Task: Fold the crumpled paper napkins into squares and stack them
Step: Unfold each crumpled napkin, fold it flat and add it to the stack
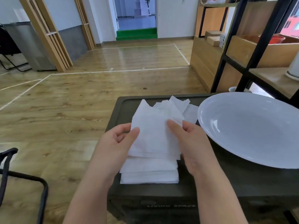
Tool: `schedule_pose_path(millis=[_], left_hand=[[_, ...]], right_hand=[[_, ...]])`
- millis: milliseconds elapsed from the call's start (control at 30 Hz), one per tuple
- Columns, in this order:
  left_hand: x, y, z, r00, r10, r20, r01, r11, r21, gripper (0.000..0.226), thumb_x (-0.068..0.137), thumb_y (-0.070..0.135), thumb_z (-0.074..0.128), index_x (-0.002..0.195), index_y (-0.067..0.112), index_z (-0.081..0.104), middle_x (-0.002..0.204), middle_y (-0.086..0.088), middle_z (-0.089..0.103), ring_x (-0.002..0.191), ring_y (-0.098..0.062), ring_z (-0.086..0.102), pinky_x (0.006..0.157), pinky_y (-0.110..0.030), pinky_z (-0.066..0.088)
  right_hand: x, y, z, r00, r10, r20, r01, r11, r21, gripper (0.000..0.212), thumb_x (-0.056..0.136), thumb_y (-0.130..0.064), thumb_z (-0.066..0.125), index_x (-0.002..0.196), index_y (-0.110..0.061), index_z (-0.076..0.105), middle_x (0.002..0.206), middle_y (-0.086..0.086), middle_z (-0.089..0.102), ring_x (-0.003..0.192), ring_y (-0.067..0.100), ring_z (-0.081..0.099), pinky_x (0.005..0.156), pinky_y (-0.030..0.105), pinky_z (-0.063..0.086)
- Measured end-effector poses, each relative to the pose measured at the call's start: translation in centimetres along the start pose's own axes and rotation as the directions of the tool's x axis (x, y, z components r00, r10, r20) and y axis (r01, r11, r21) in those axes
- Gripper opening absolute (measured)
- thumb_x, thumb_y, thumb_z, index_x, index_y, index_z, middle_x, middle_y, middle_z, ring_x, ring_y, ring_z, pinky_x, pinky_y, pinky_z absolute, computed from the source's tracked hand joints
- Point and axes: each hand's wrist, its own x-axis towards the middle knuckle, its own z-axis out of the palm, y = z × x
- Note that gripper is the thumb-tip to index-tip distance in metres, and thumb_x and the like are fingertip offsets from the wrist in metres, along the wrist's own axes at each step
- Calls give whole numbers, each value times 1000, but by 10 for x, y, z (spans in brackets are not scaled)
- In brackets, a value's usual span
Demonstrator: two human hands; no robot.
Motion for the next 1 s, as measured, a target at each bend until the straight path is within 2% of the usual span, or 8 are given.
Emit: schedule_pose_path(millis=[67, 133, 267, 333, 400, 533, 833, 1000], left_hand=[[1, -4, 2, 999, 23, -44, -23, 1000, 10, 21, 90, 38, 59, 89, 22, 71, 81, 10, 74, 72, -7, 67, 66, -25, 44], [4, -11, 3, 991, 62, -119, -60, 998, 18, 41, 87, 47, 59, 92, 8, 67, 79, -11, 67, 68, -17, 53, 61, -30, 36], [5, -17, 1, 965, 164, -203, -148, 984, 95, 67, 73, 63, 52, 98, 1, 58, 86, -24, 64, 68, -23, 55, 65, -34, 40], [5, -21, 1, 962, 168, -213, -136, 978, 161, 60, 77, 60, 51, 94, 3, 60, 87, -22, 65, 68, -34, 59, 64, -34, 42], [7, -26, 1, 960, 157, -232, -98, 964, 245, 43, 85, 51, 53, 85, 9, 63, 80, -18, 66, 71, -36, 59, 59, -31, 41], [7, -28, 4, 946, 177, -273, -37, 892, 450, 24, 91, 42, 55, 73, 26, 58, 55, 6, 52, 51, -9, 46, 48, -24, 32], [13, -35, 0, 942, 238, -235, -19, 740, 672, 20, 96, 36, 48, 85, 21, 56, 58, 8, 47, 54, -8, 46, 46, -24, 28], [15, -40, -2, 958, 127, -258, 75, 756, 651, 17, 94, 38, 51, 88, 22, 52, 67, 7, 53, 62, -8, 50, 49, -25, 31]], right_hand=[[0, 4, 7, 995, -92, -37, 86, 987, -139, 42, 89, -37, 59, 99, 3, 62, 100, 17, 62, 94, 32, 58, 81, 48, 52], [0, 6, 13, 985, -167, -44, 153, 961, -230, 47, 89, -40, 56, 95, 7, 59, 98, 22, 58, 81, 34, 56, 66, 36, 49], [-1, 7, 18, 965, -254, -65, 217, 911, -351, 53, 93, -43, 50, 70, 4, 50, 69, 21, 49, 62, 31, 44, 58, 30, 34], [-2, 9, 17, 948, -305, -95, 229, 857, -462, 49, 92, -41, 51, 58, -7, 41, 53, 6, 37, 50, 17, 35, 53, 26, 30], [-2, 13, 17, 934, -338, -114, 210, 780, -589, 47, 92, -42, 52, 60, -8, 45, 54, 0, 44, 52, 14, 42, 50, 25, 32], [-1, 21, 20, 938, -324, -124, 147, 695, -704, 36, 93, -44, 50, 70, -17, 48, 68, -5, 52, 60, 9, 49, 50, 16, 33], [3, 31, 21, 968, -219, -120, 46, 630, -776, 40, 93, -44, 50, 65, -19, 37, 61, -5, 41, 52, 8, 38, 47, 20, 24], [7, 33, 22, 984, -137, -112, 1, 639, -769, 35, 94, -48, 48, 73, -22, 34, 64, -9, 35, 54, 5, 34, 48, 20, 22]])
